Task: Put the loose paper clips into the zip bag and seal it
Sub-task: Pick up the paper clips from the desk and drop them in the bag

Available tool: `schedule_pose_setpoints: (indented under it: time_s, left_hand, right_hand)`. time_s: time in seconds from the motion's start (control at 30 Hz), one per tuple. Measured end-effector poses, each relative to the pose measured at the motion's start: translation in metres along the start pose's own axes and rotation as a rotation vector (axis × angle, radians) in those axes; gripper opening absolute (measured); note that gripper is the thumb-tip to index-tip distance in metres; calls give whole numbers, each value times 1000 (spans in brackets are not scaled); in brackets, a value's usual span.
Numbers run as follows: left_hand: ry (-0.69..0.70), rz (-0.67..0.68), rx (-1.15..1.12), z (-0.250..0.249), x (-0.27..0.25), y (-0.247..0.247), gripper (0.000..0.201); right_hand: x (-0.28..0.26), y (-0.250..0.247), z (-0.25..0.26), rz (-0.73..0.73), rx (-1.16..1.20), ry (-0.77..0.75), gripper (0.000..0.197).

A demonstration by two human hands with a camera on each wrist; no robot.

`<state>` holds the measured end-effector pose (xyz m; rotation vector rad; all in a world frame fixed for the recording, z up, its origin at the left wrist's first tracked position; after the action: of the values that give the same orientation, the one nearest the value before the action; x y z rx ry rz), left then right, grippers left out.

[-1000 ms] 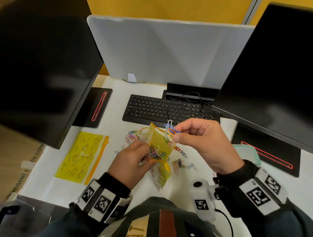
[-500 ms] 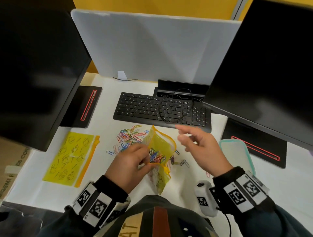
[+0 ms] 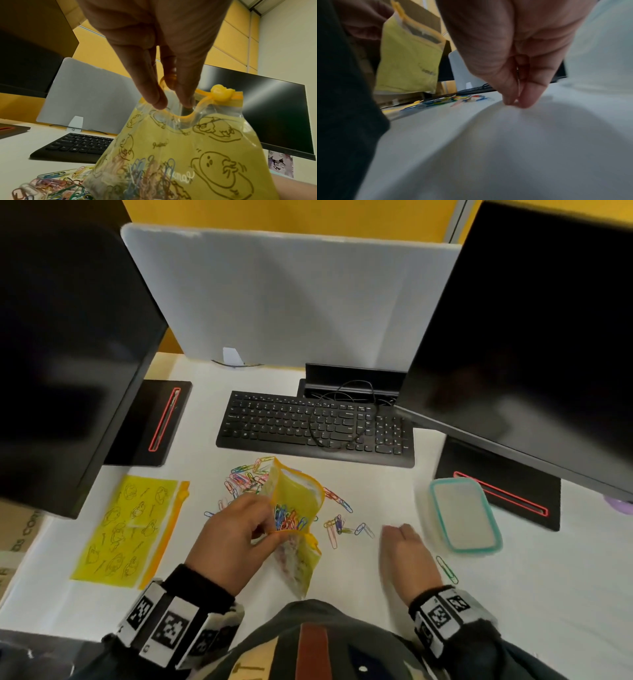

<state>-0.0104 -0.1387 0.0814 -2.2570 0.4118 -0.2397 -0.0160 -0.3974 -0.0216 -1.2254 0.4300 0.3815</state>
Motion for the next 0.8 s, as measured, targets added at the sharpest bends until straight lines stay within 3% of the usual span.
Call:
schedule_pose_setpoints:
  time_s: [0.1, 0.17, 0.3, 0.4, 0.47, 0.63, 0.8]
  left_hand:
    - [1, -5, 11, 0, 0, -1, 30]
    - [1, -15, 23, 1, -1, -4, 29]
    - [-24, -39, 7, 6, -9, -8, 31]
    - [-43, -42, -14, 11, -11, -6, 33]
    - [-45, -36, -12, 11, -9, -5, 33]
    - [-50, -40, -5, 12, -9, -7, 29]
    - [-68, -84, -7, 13, -14, -13, 36]
  right_hand:
    - [3, 12, 26, 25, -4, -161, 38]
    - [-2, 8, 28, 7, 38, -174, 39]
    - [-35, -9, -19, -55, 143, 91, 44]
    - [-57, -2, -46, 56, 52, 263, 50]
    - [-57, 7, -45, 101, 62, 280, 53]
    - [-43, 12, -20, 88, 2, 124, 60]
    - [-9, 12, 26, 89, -110, -166, 58]
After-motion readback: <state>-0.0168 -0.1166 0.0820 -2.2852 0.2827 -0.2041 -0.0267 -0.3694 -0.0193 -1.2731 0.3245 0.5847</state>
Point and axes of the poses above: each hand's wrist, its own x-axis towards the middle knuckle, its own y-axis out of the palm, z = x × y, the point moved 2 cm from there along x, towards the middle knuckle, and after that the axes turned 11 degrees about z, right-handed, at the moved point
